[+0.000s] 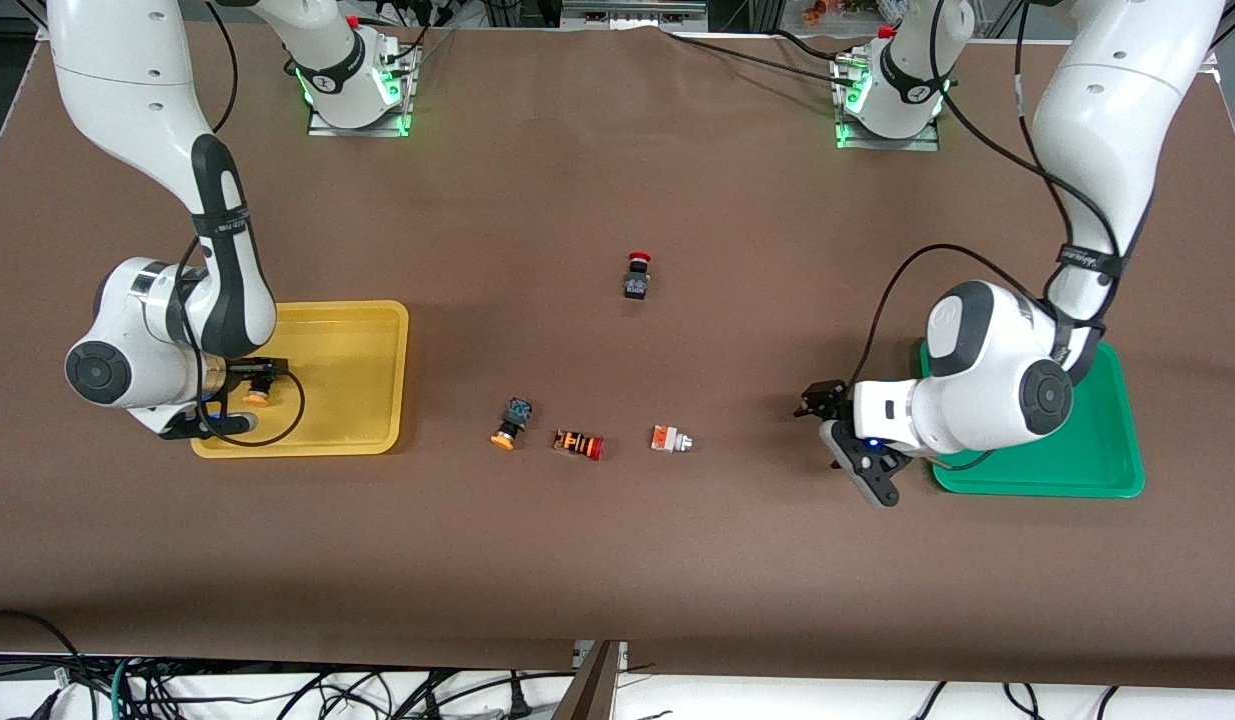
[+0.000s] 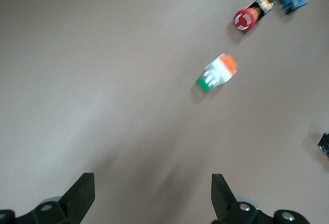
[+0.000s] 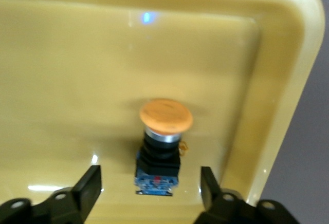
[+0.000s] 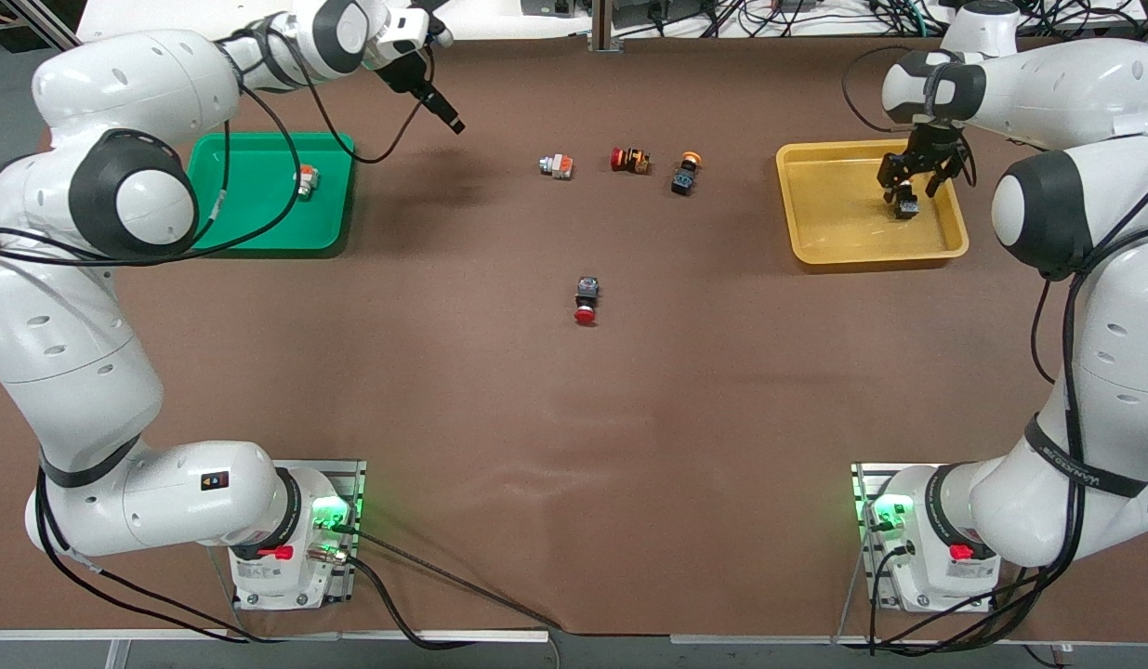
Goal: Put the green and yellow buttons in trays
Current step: 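Grasp a second yellow and white button with the right and left grippers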
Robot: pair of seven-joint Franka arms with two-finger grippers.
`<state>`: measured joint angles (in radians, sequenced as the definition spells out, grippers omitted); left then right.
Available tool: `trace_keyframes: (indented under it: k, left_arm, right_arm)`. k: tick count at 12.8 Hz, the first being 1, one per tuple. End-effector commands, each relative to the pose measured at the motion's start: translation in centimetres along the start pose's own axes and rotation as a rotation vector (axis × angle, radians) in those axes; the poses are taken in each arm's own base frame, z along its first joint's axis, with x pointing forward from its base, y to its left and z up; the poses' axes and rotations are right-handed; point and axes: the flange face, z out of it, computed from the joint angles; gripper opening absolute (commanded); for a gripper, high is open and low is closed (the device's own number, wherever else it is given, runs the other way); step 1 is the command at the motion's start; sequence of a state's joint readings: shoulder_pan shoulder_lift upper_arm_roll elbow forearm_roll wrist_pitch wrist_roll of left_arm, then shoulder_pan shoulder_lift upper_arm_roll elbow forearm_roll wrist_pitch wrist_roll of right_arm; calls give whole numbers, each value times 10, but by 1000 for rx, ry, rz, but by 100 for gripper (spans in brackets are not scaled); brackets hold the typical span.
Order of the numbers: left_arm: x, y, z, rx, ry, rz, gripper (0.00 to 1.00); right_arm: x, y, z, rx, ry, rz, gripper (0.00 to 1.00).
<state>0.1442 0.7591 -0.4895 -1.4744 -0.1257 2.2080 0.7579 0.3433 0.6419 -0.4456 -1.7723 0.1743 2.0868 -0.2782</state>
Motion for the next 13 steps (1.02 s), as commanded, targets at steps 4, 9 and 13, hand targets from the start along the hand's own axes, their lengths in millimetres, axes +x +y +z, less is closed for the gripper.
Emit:
trace_keyframes:
  k: [4,9,13]
  left_arm:
    - [33,14,68,4,160,291,100]
    - [47,30,135,26,228,455,100]
    - [58,52,154,26,275,499,100]
  right_arm:
    - [21,-80,-71,95,36,-5,99]
    - [21,-211,-96,62,83,185,99]
    - [17,-296,-92,164,150,343,99]
